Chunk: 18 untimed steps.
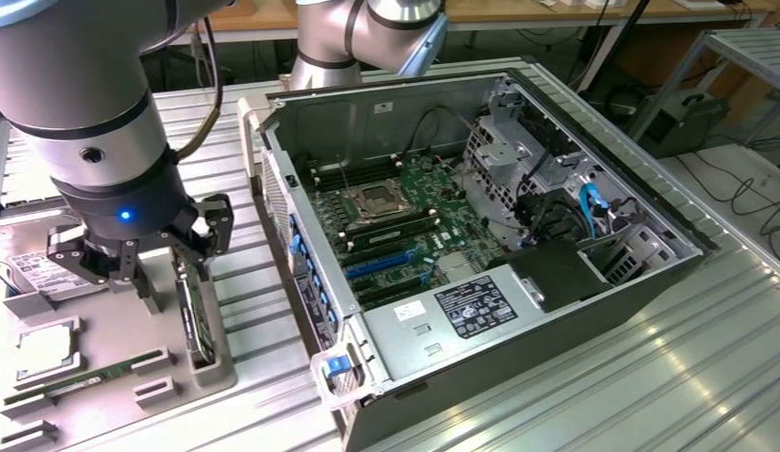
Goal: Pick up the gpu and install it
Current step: 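Pick up the gpu and move the gpu toward the slot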
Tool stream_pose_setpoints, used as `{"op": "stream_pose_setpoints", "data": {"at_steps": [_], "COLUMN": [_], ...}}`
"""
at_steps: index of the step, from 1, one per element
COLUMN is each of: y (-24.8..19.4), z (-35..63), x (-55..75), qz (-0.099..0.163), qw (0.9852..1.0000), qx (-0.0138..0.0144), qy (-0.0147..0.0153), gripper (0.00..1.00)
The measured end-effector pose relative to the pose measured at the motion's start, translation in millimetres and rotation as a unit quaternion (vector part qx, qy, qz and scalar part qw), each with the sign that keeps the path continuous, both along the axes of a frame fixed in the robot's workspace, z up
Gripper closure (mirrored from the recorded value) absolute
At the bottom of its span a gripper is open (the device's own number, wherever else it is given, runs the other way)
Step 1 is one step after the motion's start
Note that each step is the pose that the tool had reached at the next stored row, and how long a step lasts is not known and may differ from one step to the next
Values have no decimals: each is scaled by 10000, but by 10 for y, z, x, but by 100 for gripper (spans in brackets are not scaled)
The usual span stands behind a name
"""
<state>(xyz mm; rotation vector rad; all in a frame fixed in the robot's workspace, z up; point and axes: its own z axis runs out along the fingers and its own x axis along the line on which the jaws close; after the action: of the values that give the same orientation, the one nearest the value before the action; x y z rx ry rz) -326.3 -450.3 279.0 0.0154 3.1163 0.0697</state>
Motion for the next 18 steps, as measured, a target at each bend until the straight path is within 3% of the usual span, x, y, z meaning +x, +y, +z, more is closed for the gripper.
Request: {"op": "stream_pose_setpoints", "data": {"at_steps": [18], "y": [0], "z": [-89], "x": [0], "qz": [0], "qw": [10000], "qx": [1], "qy": [-1], "gripper": [40]}}
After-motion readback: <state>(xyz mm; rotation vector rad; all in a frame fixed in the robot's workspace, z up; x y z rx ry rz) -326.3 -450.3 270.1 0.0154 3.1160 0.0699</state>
